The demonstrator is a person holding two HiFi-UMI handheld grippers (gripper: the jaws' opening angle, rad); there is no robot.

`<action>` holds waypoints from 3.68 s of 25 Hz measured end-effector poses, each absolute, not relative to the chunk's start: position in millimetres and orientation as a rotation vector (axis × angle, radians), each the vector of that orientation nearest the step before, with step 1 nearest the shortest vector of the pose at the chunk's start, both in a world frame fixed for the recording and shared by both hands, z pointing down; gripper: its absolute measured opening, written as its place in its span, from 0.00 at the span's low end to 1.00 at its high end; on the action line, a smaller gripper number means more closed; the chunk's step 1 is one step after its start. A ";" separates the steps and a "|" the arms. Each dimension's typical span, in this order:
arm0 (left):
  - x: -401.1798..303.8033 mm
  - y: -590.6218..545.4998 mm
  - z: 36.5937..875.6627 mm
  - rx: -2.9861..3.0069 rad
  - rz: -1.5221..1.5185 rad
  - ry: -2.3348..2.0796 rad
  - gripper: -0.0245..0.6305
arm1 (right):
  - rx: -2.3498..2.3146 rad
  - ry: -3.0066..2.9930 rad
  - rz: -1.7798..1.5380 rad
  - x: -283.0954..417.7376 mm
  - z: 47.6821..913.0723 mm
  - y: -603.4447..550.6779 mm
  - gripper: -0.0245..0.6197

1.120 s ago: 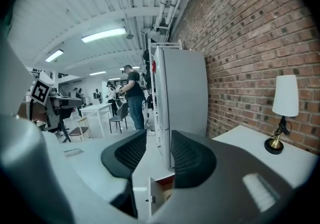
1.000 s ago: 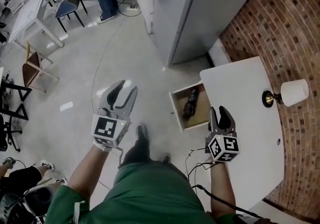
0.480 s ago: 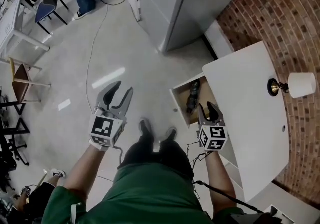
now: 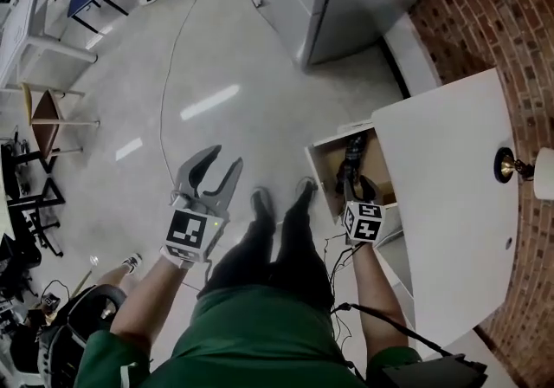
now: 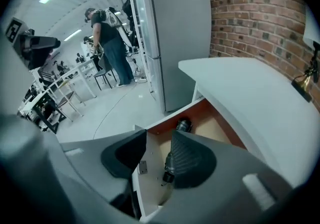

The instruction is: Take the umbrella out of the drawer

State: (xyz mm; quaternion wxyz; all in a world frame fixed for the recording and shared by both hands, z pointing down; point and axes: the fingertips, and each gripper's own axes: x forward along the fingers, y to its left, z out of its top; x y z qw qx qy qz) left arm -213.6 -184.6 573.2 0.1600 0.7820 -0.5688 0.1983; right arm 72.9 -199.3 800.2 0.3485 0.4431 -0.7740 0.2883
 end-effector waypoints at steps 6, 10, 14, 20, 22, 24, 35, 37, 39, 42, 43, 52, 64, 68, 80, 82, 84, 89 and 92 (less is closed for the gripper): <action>-202.6 -201.9 601.0 2.189 0.604 -1.605 0.30 | 1.104 -1.898 0.803 90.3 878.8 -225.9 0.27; -204.6 -211.3 629.0 2.136 0.640 -1.593 0.30 | 1.081 -1.829 0.850 97.7 926.2 -239.7 0.31; -213.5 -218.5 654.4 2.067 0.652 -1.598 0.30 | 1.104 -1.742 0.912 103.3 968.9 -242.7 0.37; -217.8 -231.2 676.1 2.021 0.679 -1.590 0.30 | 1.158 -1.648 1.045 111.4 1009.4 -254.0 0.43; -217.7 -232.6 682.7 2.008 0.691 -1.579 0.30 | 1.164 -1.622 1.068 113.4 1017.1 -257.7 0.44; -219.2 -232.9 687.4 2.000 0.706 -1.573 0.30 | 1.164 -1.592 1.091 112.8 1028.9 -257.5 0.45; -233.3 -237.7 685.1 2.001 0.724 -1.577 0.28 | 1.097 -1.534 1.090 105.1 1047.0 -252.3 0.35; -234.5 -237.4 683.1 2.009 0.725 -1.569 0.28 | 1.102 -1.543 1.097 104.0 1041.5 -250.8 0.33; -234.9 -236.6 680.9 2.026 0.729 -1.560 0.27 | 1.106 -1.554 1.088 104.1 1034.7 -248.7 0.32; -235.7 -234.5 677.8 2.056 0.736 -1.545 0.27 | 1.112 -1.575 1.071 104.5 1024.7 -244.7 0.32; -235.7 -233.7 676.4 2.062 0.731 -1.542 0.27 | 1.119 -1.579 1.070 104.7 1020.3 -243.5 0.32; -227.7 -222.7 651.1 2.143 0.669 -1.524 0.26 | 1.144 -1.675 1.024 93.5 953.9 -222.4 0.31; -218.4 -205.1 567.2 2.295 0.556 -1.554 0.26 | 1.147 -1.920 1.006 53.8 796.6 -181.0 0.32; -212.6 -210.8 534.4 2.358 0.475 -1.561 0.25 | 1.287 -2.011 1.029 74.5 720.0 -193.3 0.32; -169.2 -225.2 481.1 2.452 0.436 -1.580 0.24 | 1.602 -1.854 1.036 246.0 638.7 -269.1 0.32; -165.7 -230.9 477.2 2.440 0.445 -1.608 0.24 | 1.575 -1.812 1.100 267.0 649.7 -282.1 0.32; -160.4 -237.6 473.5 2.428 0.448 -1.635 0.24 | 1.531 -1.790 1.182 283.5 662.6 -293.6 0.32; -146.0 -258.6 464.5 2.400 0.464 -1.700 0.24 | 1.464 -1.750 1.340 312.7 690.0 -323.3 0.32; -134.2 -270.0 462.1 2.390 0.472 -1.716 0.24 | 1.447 -1.743 1.443 324.7 699.6 -339.9 0.32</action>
